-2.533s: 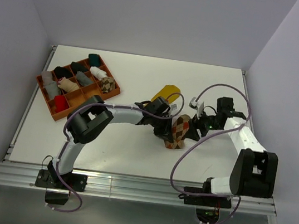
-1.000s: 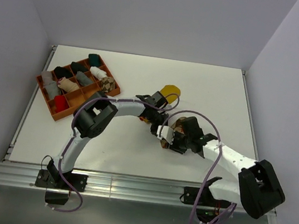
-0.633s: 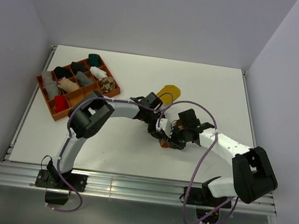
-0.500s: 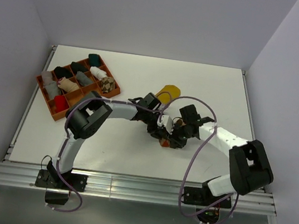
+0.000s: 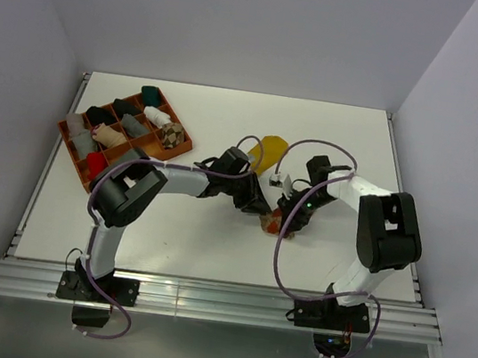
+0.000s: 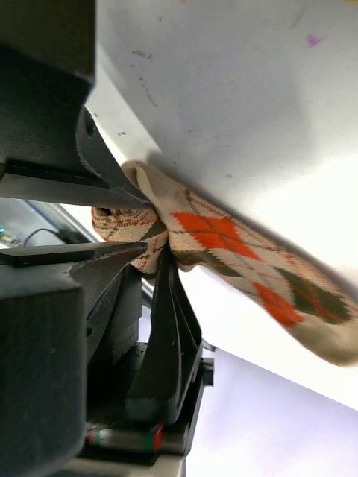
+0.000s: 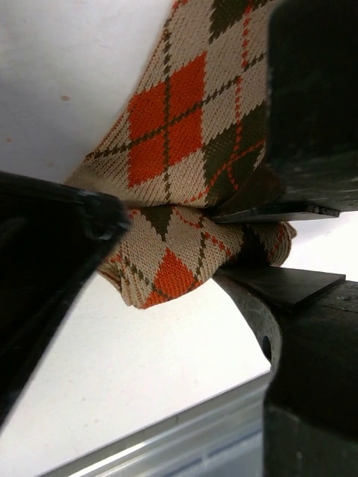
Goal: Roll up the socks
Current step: Roll the sock at the center of the board.
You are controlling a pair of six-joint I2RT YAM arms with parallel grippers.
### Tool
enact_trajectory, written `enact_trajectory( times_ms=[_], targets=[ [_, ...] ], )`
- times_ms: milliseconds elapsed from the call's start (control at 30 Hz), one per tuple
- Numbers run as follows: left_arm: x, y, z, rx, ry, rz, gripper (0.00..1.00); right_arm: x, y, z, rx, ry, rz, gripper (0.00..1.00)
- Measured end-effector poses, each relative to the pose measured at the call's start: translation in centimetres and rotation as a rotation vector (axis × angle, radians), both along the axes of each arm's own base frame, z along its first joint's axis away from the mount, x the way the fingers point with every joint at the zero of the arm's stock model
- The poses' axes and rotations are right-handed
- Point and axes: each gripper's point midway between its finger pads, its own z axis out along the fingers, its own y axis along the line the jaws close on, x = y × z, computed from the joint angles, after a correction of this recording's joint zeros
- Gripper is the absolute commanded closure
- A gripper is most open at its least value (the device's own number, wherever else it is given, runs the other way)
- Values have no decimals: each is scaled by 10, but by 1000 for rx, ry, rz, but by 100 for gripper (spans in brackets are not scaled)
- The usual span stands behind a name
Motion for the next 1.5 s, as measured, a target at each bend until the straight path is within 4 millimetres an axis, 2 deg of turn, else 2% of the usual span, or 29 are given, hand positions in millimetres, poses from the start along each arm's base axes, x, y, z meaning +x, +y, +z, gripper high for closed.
enact_trajectory(
  times_ms=[233, 400, 600, 800, 1000, 1333, 1500],
  targets=[
    [18, 5, 0, 44, -138, 21, 69, -1, -9, 0, 32, 171, -44, 74],
    [29, 12, -5, 107, -325, -44, 68, -1, -13, 1, 57, 307, -76, 74],
    [30, 3, 12, 104, -589, -191, 67, -11, -17, 1, 47, 403, -77, 74],
    [9, -14, 22, 50, -778, -387, 57, -14, -20, 2, 37, 445, -70, 73],
    [-17, -24, 23, -27, -852, -532, 46, -16, -21, 2, 36, 496, -60, 73],
    [-49, -37, 19, -81, -901, -659, 45, -18, -23, 2, 29, 523, -50, 72],
    [-53, -40, 12, -63, -912, -669, 43, -19, -24, 2, 23, 532, -49, 72]
  ],
)
